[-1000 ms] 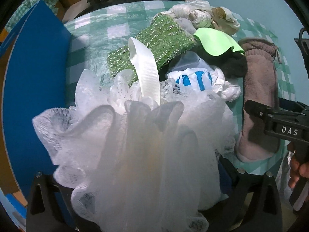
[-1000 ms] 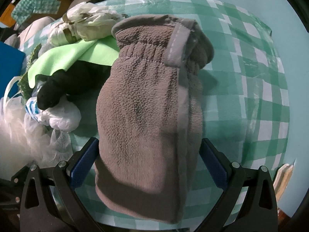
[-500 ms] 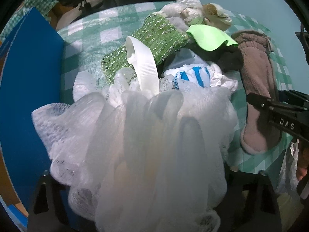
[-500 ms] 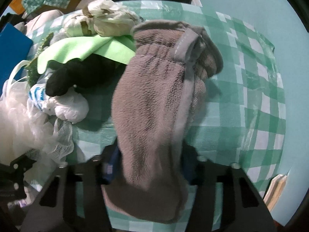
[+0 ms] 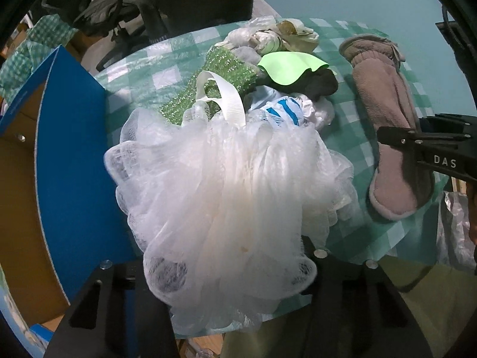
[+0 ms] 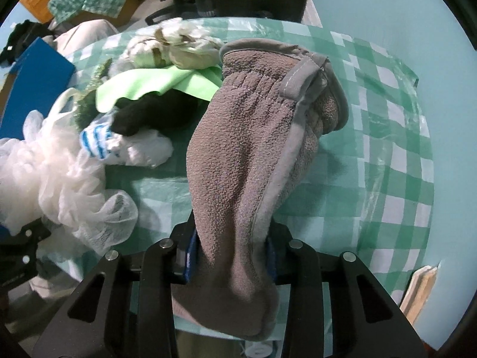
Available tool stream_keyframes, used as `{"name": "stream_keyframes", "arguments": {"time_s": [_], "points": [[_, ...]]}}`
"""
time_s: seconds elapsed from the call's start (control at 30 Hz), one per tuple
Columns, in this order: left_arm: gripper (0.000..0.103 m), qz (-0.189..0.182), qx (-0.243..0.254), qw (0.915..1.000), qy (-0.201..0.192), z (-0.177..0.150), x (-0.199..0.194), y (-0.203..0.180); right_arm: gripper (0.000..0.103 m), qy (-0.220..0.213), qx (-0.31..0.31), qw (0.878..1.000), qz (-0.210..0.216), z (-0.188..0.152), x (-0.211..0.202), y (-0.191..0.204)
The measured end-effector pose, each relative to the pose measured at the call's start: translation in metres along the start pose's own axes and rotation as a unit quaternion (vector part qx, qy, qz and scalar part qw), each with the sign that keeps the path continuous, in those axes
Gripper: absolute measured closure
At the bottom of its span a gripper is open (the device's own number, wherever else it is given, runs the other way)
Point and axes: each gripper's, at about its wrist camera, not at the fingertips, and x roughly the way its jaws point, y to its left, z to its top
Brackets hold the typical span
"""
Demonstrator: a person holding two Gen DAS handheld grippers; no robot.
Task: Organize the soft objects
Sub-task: 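Lift the bath puff with the left gripper while the right gripper lifts the grey mitt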
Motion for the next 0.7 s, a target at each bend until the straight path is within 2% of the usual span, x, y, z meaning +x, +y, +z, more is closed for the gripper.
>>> {"name": "stream_keyframes", "arguments": {"time_s": [0.1, 0.2, 0.3, 0.7], "points": [[0.055, -0.004, -0.001, 1.0000, -0.006, -0.002, -0.008, 0.003, 0.068, -0.004, -0.010, 1.000, 0.002, 0.001, -0.018, -0.002], [0.057, -0.007, 0.000, 0.9999, -0.013, -0.011, -0.023, 0.007, 0.068, -0.010, -0.020, 1.000, 0.005, -0.001, -0.018, 0.005], [0.058, -0.005, 0.003, 0.9997, -0.023, -0.015, -0.036, 0.010, 0.068, -0.014, -0.028, 1.000, 0.005, 0.010, -0.027, 0.006], [0.061, 0.000, 0.002, 0.9984, -0.056, -0.006, -0.067, 0.022, 0.068, -0.031, -0.055, 0.998, 0.009, 0.016, -0.060, 0.012]]}}
